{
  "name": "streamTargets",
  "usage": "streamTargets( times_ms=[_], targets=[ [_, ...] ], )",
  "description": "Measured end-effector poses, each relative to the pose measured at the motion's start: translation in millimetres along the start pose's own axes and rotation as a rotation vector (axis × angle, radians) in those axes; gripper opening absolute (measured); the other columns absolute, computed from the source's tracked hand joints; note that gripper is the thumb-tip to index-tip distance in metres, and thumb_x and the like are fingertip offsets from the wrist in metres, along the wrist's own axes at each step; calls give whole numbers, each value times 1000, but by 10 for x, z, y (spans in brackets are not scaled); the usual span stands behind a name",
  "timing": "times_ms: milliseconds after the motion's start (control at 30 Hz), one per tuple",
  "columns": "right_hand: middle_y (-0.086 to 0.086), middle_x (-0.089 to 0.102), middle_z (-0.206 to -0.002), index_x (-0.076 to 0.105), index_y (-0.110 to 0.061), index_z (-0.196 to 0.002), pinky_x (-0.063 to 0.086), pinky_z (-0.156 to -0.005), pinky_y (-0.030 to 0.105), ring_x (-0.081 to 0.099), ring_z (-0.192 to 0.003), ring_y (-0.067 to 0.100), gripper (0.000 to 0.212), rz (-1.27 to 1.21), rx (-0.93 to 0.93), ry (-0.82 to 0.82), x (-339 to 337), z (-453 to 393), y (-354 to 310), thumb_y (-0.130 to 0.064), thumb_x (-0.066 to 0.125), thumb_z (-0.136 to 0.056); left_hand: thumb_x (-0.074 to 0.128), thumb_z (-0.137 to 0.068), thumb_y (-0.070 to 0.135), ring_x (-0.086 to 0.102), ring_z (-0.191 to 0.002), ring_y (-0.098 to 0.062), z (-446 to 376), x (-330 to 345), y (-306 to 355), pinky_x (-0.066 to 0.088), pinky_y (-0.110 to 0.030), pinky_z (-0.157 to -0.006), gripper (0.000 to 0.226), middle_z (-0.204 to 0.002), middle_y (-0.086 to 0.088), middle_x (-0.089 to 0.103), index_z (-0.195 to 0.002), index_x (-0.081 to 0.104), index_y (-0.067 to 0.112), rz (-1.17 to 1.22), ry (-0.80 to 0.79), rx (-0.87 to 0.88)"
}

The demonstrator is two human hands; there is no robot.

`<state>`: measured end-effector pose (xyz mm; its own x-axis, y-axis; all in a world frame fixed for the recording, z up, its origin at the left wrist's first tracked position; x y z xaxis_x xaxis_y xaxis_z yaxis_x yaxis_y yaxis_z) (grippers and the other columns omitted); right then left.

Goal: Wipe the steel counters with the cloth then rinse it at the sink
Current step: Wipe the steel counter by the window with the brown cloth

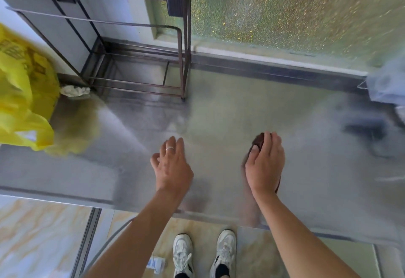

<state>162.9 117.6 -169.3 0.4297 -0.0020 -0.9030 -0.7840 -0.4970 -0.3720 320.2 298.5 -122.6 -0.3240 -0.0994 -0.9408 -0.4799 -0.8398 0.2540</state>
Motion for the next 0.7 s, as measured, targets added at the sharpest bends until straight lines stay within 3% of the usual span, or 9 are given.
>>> streamTargets(
  times_ms=[100,300,400,500,700],
  targets=[
    [19,47,-154,44,0,-149,39,-115,51,43,-144,38,50,-10,-144,-76,106,-6,-288,-19,44,-102,49,-75,6,32,-137,-16,-137,-16,67,30,-39,-103,58,-144,6,35,-129,44,26,-19,-16,55],
    [11,49,-156,55,-8,-137,37,-118,49,39,-150,28,36,-54,-380,-138,475,-453,-666,-19,39,-107,47,-70,7,32,-139,-17,-462,-10,288,31,-40,-105,63,-147,4,33,-129,40,27,-38,-42,92],
    [13,49,-152,62,-11,-128,39,-116,47,46,-142,32,27,-58,-466,-107,610,-747,-859,-17,51,-105,48,-73,9,31,-141,-17,-668,10,431,32,-41,-105,62,-150,2,31,-132,38,27,-55,-44,110],
    [11,54,-138,70,-20,-120,41,-104,44,50,-126,31,22,-124,-407,-32,703,-1045,-1046,-22,58,-101,48,-73,7,31,-139,-18,-864,24,546,31,-40,-104,61,-149,2,32,-129,38,27,-54,-36,79],
    [4,63,-128,72,-19,-122,45,-95,40,55,-114,28,24,-244,-508,-37,1005,-1613,-1318,-21,60,-102,51,-73,5,42,-126,-20,-1187,-11,744,34,-38,-102,58,-139,2,40,-128,43,22,-79,16,39]
  ],
)
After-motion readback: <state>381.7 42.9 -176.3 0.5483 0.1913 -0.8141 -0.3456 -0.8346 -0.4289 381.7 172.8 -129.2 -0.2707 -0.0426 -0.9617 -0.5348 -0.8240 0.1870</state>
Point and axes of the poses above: each hand's wrist, its own z-axis away from the middle knuckle, its own x-axis out of the palm, y = z × x, the point moved 2 cm from there along -z, towards the middle knuckle
